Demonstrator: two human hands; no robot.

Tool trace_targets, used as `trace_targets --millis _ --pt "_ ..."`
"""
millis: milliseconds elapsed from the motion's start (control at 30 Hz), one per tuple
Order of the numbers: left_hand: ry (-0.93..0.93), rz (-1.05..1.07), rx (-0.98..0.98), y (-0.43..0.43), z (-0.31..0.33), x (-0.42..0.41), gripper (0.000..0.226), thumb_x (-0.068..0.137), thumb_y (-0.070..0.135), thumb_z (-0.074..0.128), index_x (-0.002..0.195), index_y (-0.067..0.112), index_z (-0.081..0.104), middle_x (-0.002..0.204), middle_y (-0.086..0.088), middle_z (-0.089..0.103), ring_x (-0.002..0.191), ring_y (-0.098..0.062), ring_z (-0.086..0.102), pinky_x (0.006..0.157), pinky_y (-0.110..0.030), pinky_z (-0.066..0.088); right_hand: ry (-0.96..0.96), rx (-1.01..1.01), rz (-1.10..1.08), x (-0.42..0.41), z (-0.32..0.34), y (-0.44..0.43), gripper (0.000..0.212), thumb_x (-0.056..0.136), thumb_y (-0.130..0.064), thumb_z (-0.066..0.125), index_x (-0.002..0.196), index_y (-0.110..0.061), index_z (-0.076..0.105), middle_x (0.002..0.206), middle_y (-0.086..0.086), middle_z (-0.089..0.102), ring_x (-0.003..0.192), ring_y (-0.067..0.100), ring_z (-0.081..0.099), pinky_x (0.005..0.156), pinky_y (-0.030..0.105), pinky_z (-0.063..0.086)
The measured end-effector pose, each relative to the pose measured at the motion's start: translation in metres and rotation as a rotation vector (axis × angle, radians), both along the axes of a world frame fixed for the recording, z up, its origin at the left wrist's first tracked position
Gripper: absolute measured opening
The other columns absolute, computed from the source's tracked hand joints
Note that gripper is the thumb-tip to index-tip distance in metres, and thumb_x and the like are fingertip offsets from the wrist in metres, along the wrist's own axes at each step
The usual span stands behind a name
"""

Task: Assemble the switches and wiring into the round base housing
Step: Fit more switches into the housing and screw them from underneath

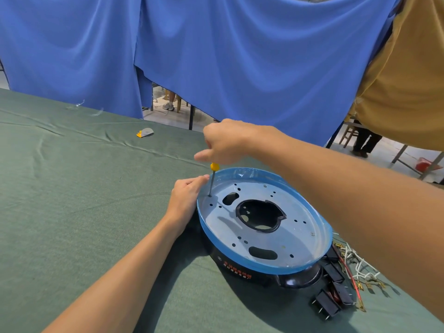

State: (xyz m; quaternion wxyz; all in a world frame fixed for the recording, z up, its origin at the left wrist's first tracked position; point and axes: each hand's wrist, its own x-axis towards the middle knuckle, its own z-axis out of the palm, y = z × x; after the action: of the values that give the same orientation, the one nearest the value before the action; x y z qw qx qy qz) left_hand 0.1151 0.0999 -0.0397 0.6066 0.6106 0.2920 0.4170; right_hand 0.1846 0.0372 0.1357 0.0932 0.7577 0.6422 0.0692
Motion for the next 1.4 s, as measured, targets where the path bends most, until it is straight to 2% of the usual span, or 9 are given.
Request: trace_targets --millis 133,300,467,633,733,867,1000,1133,1400 --pt "-0.003 0.006 -0.006 0.002 -0.001 0.001 0.049 0.091 0.030 0.062 0.044 0.017 0.053 0.048 0.000 0.053 0.046 -0.014 0.047 0.060 -0.033 0.038 -0.004 -0.166 -0.007 -0.003 0.015 0.001 0.023 0.087 -0.036 0.062 0.088 -0.015 0.053 0.067 0.001 0.055 0.050 0.020 0.048 0.048 0.023 0.037" --pt "0.032 0.018 -0.004 0.001 -0.001 0.000 0.054 0.092 0.030 0.061 0.041 0.020 0.047 0.045 0.003 0.050 0.043 -0.012 0.044 0.059 -0.032 0.036 0.005 0.004 0.085 -0.001 0.002 0.003 0.029 0.092 -0.022 0.054 0.065 -0.014 0.047 0.060 0.002 0.048 0.053 0.017 0.043 0.044 0.023 0.030" --pt "-0.003 0.001 -0.018 -0.001 0.001 -0.001 0.049 0.089 0.033 0.063 0.066 -0.010 0.058 0.062 -0.013 0.056 0.059 -0.022 0.049 0.067 -0.037 0.039 0.091 -0.147 -0.049 0.001 0.011 0.005 0.041 0.090 -0.038 0.059 0.060 -0.013 0.047 0.036 -0.005 0.045 0.033 0.016 0.041 0.040 0.015 0.033" --pt "0.014 0.003 -0.007 -0.001 0.001 -0.002 0.050 0.091 0.032 0.062 0.065 -0.011 0.055 0.063 -0.015 0.053 0.058 -0.022 0.047 0.066 -0.037 0.038 -0.009 -0.110 0.082 0.000 0.010 -0.003 0.019 0.088 -0.030 0.066 0.092 -0.012 0.070 0.078 0.003 0.065 0.061 0.015 0.052 0.047 0.021 0.040" --pt "0.009 0.009 -0.012 0.000 0.000 -0.002 0.053 0.092 0.031 0.062 0.067 -0.016 0.052 0.064 -0.016 0.054 0.059 -0.023 0.047 0.066 -0.037 0.038 -0.065 -0.085 0.100 -0.004 0.009 -0.004 0.019 0.089 -0.030 0.064 0.089 -0.012 0.071 0.068 -0.005 0.055 0.057 0.009 0.047 0.040 0.018 0.036" --pt "-0.002 0.009 -0.023 0.000 -0.001 -0.001 0.052 0.092 0.030 0.062 0.068 -0.015 0.054 0.063 -0.015 0.056 0.059 -0.023 0.049 0.066 -0.038 0.039 0.119 -0.096 -0.106 0.000 0.007 0.002 0.030 0.090 -0.017 0.054 0.061 -0.010 0.058 0.056 0.001 0.061 0.044 0.016 0.047 0.044 0.018 0.035" --pt "-0.002 0.014 -0.030 0.000 -0.001 0.000 0.049 0.091 0.030 0.062 0.067 -0.012 0.056 0.064 -0.016 0.057 0.059 -0.023 0.050 0.066 -0.038 0.040 0.192 -0.103 -0.210 -0.003 0.002 0.004 0.032 0.090 -0.007 0.042 0.061 -0.006 0.056 0.049 0.003 0.054 0.027 0.013 0.038 0.037 0.011 0.030" --pt "-0.010 0.003 -0.032 -0.001 0.001 -0.001 0.052 0.092 0.030 0.062 0.075 -0.018 0.055 0.067 -0.017 0.059 0.061 -0.023 0.052 0.067 -0.038 0.041 0.163 -0.214 -0.162 -0.013 0.012 0.007 0.034 0.094 -0.036 0.056 0.075 -0.008 0.055 0.066 0.004 0.061 0.045 0.016 0.048 0.043 0.017 0.040" --pt "0.006 0.010 -0.030 -0.001 0.001 0.000 0.049 0.091 0.029 0.062 0.063 -0.010 0.054 0.063 -0.015 0.052 0.058 -0.022 0.046 0.064 -0.036 0.037 0.056 -0.091 -0.054 -0.010 0.010 0.002 0.018 0.087 -0.018 0.066 0.072 -0.008 0.066 0.059 0.002 0.064 0.046 0.014 0.052 0.040 0.015 0.038"
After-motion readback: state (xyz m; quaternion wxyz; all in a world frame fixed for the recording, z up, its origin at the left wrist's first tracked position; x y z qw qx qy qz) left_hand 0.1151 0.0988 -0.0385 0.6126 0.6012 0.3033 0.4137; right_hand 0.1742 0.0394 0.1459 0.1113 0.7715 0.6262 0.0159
